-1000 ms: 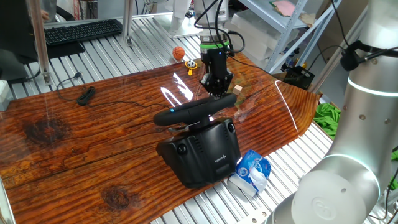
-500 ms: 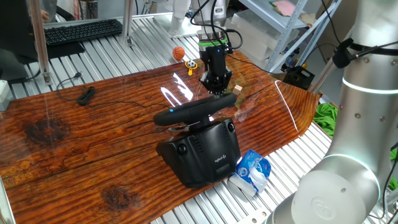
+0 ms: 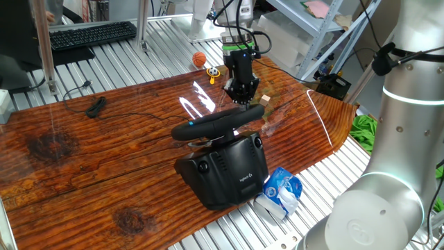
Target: Rotate the steering wheel 90 degrees counterclockwise
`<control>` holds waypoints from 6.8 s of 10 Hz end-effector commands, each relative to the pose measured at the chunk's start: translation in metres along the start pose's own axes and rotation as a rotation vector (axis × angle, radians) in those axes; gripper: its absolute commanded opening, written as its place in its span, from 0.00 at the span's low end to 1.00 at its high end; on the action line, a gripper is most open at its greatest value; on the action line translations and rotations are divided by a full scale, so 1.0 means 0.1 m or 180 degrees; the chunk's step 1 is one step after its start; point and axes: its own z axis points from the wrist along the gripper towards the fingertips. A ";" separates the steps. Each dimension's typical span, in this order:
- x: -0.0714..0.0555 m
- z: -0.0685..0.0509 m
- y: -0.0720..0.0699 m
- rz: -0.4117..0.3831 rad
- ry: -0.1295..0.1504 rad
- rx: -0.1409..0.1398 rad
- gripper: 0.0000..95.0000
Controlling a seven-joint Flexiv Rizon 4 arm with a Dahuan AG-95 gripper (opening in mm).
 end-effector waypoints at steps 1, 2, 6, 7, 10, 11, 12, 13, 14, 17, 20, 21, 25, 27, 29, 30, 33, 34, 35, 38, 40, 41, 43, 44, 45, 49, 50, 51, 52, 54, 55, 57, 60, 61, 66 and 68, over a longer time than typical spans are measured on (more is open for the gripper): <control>-0.04 0.03 -0.01 -0.0011 -0.0020 -0.0014 0.00; -0.07 0.03 -0.01 -0.0022 -0.0023 -0.0029 0.00; -0.14 0.01 0.05 0.0000 -0.0026 -0.0046 0.00; -0.16 0.03 0.06 -0.0002 -0.0041 -0.0049 0.00; -0.19 0.03 0.05 -0.0008 -0.0049 -0.0065 0.00; -0.20 0.05 0.06 -0.0010 -0.0056 -0.0068 0.00; -0.22 0.08 0.07 -0.0016 -0.0064 -0.0076 0.00; -0.24 0.08 0.08 -0.0021 -0.0072 -0.0080 0.00; -0.25 0.08 0.10 -0.0014 -0.0075 -0.0085 0.00; -0.28 0.08 0.15 0.0000 -0.0076 -0.0091 0.00; -0.33 0.14 0.17 -0.0009 -0.0105 -0.0134 0.00; -0.35 0.16 0.18 -0.0014 -0.0113 -0.0139 0.00; -0.43 0.15 0.24 -0.0001 -0.0103 -0.0208 0.00; -0.45 0.15 0.29 0.0023 -0.0100 -0.0219 0.00; -0.46 0.18 0.30 0.0017 -0.0113 -0.0237 0.00; -0.47 0.18 0.33 0.0036 -0.0111 -0.0256 0.00; -0.50 0.14 0.35 0.0033 -0.0105 -0.0250 0.00; -0.51 0.16 0.35 0.0039 -0.0113 -0.0251 0.00; -0.51 0.16 0.35 0.0042 -0.0112 -0.0262 0.00; -0.51 0.15 0.34 0.0045 -0.0125 -0.0248 0.00; -0.50 0.08 0.33 0.0024 -0.0140 -0.0253 0.00; -0.48 0.02 0.32 -0.0013 -0.0221 -0.0245 0.00; -0.43 -0.12 0.30 0.0001 -0.0303 -0.0253 0.00; -0.40 -0.18 0.29 -0.0004 -0.0341 -0.0253 0.00; -0.36 -0.25 0.25 -0.0024 -0.0393 -0.0252 0.00; -0.14 -0.57 0.17 -0.0036 -0.0763 -0.0253 0.00; -0.10 -0.61 0.16 -0.0036 -0.0819 -0.0262 0.00; -0.03 -0.67 0.15 -0.0049 -0.1015 -0.0285 0.00; 0.01 -0.70 0.14 -0.0049 -0.1124 -0.0284 0.00; 0.12 -0.74 0.13 -0.0065 -0.1417 -0.0270 0.00; 0.16 -0.76 0.12 -0.0066 -0.1515 -0.0271 0.00; 0.23 -0.80 0.11 -0.0126 -0.1670 -0.0265 0.00; 0.27 -0.83 0.08 -0.0241 -0.1839 -0.0229 0.00; 0.28 -0.83 0.08 -0.0272 -0.1851 -0.0215 0.00; 0.34 -0.83 0.01 -0.0381 -0.1911 -0.0157 0.00; 0.35 -0.83 0.01 -0.0337 -0.1899 -0.0152 0.00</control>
